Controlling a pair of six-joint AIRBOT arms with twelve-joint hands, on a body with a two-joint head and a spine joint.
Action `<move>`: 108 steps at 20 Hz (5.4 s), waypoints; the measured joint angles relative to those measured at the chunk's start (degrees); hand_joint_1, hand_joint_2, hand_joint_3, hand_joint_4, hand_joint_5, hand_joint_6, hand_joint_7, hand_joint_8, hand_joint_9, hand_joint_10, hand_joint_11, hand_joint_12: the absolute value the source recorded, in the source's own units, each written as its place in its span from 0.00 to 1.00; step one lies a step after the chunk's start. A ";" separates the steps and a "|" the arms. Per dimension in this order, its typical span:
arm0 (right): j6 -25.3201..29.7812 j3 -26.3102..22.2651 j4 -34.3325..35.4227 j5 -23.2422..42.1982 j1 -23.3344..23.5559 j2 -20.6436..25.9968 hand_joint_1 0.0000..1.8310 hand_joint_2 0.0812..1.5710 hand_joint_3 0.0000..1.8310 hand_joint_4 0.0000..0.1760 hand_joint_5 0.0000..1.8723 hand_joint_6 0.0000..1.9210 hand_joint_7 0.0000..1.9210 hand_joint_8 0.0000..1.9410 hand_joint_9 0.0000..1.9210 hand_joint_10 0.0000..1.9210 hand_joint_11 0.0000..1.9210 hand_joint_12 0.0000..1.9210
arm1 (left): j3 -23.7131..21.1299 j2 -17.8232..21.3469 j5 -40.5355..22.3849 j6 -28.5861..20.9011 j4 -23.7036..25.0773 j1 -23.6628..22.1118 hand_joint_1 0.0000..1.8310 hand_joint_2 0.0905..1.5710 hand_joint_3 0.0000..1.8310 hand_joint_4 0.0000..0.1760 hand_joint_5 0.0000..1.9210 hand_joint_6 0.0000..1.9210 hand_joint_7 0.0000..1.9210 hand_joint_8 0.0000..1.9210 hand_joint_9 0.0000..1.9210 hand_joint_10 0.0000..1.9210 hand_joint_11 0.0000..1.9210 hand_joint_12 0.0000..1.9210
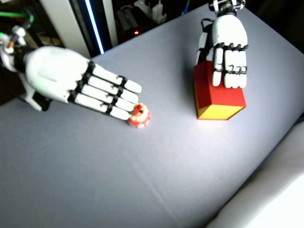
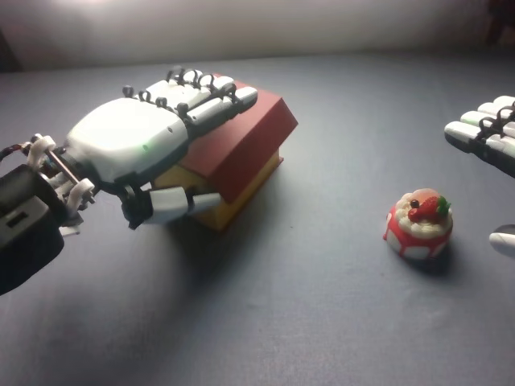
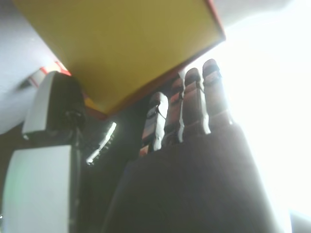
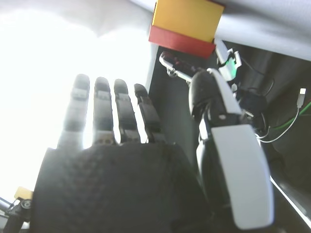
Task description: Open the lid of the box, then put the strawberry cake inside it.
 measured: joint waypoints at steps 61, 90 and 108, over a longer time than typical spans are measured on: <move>4.48 15.02 -6.34 -27.21 16.26 -13.90 0.66 0.78 0.00 0.00 0.40 0.57 0.41 0.83 0.52 0.95 0.57 1.00 | -13.18 16.28 -25.77 -1.86 -2.27 22.34 0.37 0.91 0.00 0.08 0.14 0.00 0.03 0.00 0.04 0.00 0.00 0.53; 8.17 32.09 -18.32 -32.17 44.81 -34.80 0.66 0.78 0.00 0.00 0.45 0.53 0.35 0.87 0.31 0.96 0.40 1.00 | -9.79 11.13 -20.33 -7.41 -0.61 25.40 0.35 0.92 0.00 0.00 0.16 0.00 0.03 0.00 0.01 0.00 0.00 0.52; 8.15 39.08 -15.28 -41.11 45.75 -42.03 0.49 0.68 0.00 0.23 0.03 0.00 0.03 0.00 0.04 0.10 0.00 0.67 | -7.76 8.94 -16.98 -8.92 2.47 22.05 0.27 0.92 0.00 0.00 0.14 0.00 0.02 0.00 0.00 0.00 0.00 0.51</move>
